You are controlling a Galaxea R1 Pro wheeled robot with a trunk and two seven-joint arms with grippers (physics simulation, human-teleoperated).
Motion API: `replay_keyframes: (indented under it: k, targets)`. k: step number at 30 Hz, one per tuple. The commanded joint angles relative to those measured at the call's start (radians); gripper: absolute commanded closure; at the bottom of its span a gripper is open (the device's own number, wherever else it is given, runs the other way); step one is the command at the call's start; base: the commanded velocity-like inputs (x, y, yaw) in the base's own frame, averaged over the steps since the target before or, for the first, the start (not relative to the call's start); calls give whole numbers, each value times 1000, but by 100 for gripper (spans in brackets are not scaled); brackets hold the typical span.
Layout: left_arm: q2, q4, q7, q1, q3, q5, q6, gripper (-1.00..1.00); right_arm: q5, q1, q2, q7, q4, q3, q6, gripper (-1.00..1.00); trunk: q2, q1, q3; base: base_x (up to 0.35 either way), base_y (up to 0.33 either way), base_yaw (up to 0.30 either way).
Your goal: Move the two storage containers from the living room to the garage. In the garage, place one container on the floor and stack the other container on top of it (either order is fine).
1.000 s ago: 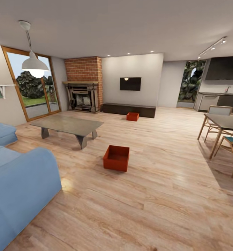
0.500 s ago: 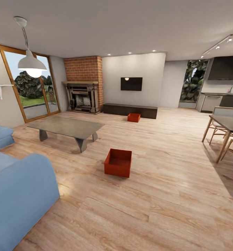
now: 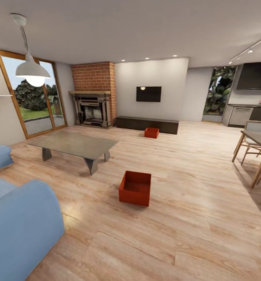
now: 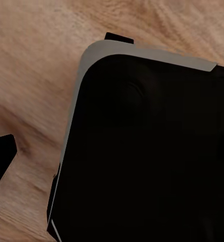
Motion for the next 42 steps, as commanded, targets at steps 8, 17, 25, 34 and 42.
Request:
replay_keyframes:
  k: [8, 17, 25, 34, 42]
  targets:
    - [0, -1, 0, 1, 0, 4, -1, -100, 1, -1, 1, -5, 3, 4, -5, -100, 0, 1, -1, 325, 114, 0]
    - [0, -1, 0, 1, 0, 4, -2, -100, 3, -1, 4, -5, 3, 6, -5, -100, 0, 1, -1, 325, 114, -4]
    - [0, -1, 0, 0, 0, 4, -4, -100, 3, -1, 4, -5, 3, 4, -5, -100, 0, 1, -1, 325, 114, -192]
    - [-1, -1, 0, 0, 0, 4, -8, -100, 5, -1, 3, -5, 3, 8, -5, -100, 0, 1, -1, 325, 111, -259]
    - [-1, -1, 0, 0, 0, 4, -9, -100, 7, -1, 3, -5, 3, 10, -5, -100, 0, 1, -1, 322, 96, -260]
